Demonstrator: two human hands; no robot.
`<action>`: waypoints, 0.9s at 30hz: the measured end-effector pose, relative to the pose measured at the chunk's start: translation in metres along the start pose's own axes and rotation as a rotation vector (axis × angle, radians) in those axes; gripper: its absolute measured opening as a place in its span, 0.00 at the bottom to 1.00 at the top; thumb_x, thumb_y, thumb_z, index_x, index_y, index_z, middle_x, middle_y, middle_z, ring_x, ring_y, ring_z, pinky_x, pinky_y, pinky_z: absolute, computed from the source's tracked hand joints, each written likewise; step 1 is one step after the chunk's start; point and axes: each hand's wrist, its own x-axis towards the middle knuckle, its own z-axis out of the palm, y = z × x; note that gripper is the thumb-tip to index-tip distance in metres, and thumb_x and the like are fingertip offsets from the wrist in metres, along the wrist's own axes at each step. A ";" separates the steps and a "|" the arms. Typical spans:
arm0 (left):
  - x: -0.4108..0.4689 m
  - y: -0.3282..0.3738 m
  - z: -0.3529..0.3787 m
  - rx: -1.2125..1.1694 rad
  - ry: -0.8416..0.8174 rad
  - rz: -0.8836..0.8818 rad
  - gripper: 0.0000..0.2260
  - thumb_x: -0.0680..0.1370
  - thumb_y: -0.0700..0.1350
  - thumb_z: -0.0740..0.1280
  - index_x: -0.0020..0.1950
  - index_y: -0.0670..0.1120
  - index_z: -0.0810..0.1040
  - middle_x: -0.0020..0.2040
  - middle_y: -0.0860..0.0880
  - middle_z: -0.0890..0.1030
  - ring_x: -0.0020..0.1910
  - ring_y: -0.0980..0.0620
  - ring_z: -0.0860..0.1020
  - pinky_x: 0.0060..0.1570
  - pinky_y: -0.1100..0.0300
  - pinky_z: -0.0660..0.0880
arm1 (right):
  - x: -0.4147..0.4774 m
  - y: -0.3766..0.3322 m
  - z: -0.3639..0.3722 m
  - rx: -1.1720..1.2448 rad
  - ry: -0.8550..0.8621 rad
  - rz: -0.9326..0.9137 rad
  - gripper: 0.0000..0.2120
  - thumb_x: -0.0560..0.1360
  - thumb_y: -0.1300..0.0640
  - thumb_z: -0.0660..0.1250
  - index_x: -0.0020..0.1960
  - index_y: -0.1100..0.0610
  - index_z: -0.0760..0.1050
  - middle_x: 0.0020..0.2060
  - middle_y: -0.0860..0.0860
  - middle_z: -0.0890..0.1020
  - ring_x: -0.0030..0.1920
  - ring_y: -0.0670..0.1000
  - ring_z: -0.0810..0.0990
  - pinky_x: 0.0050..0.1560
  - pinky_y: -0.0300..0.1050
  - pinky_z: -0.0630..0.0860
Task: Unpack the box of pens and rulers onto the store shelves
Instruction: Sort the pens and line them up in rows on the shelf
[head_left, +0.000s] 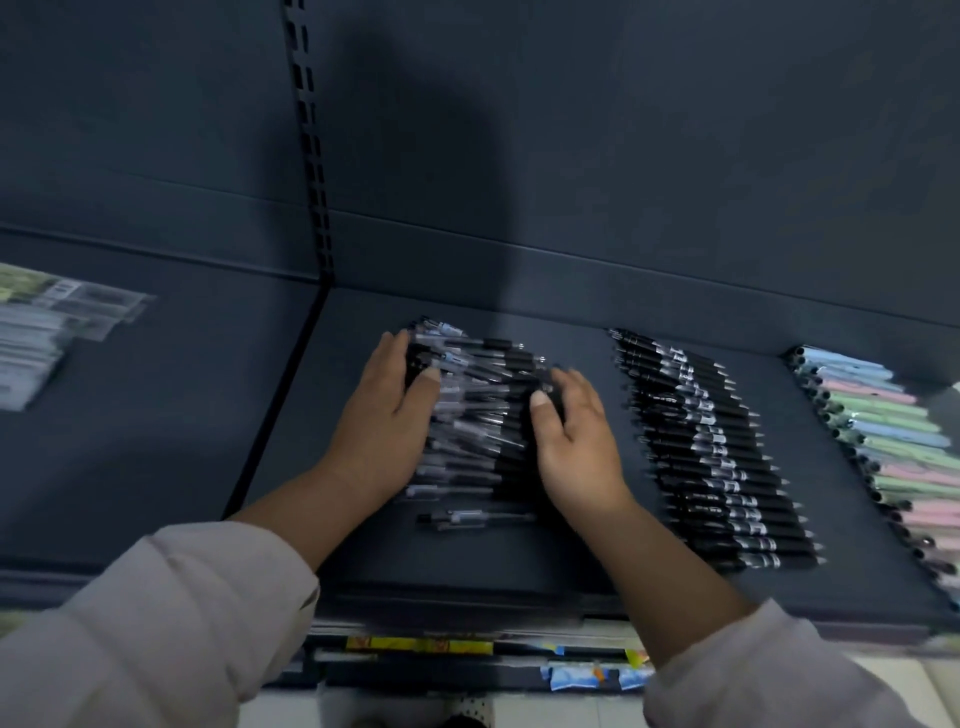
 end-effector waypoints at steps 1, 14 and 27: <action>-0.001 0.002 0.004 0.028 -0.028 0.009 0.26 0.82 0.53 0.54 0.78 0.51 0.49 0.78 0.54 0.48 0.76 0.59 0.47 0.71 0.64 0.44 | -0.001 -0.001 0.003 -0.016 -0.024 -0.021 0.23 0.82 0.51 0.56 0.75 0.55 0.60 0.76 0.50 0.59 0.75 0.46 0.55 0.69 0.34 0.49; 0.039 0.004 -0.011 0.206 -0.035 -0.080 0.30 0.81 0.54 0.55 0.78 0.50 0.44 0.78 0.52 0.43 0.77 0.52 0.45 0.75 0.55 0.45 | 0.028 -0.006 -0.004 0.005 -0.037 0.025 0.26 0.81 0.49 0.56 0.76 0.56 0.57 0.76 0.50 0.56 0.76 0.48 0.54 0.71 0.37 0.50; 0.062 0.009 -0.005 0.129 -0.137 -0.045 0.26 0.83 0.50 0.51 0.78 0.51 0.44 0.78 0.54 0.45 0.76 0.57 0.46 0.71 0.63 0.44 | 0.061 -0.006 -0.004 0.078 -0.084 0.020 0.27 0.81 0.49 0.56 0.77 0.55 0.53 0.77 0.50 0.53 0.76 0.47 0.51 0.70 0.36 0.48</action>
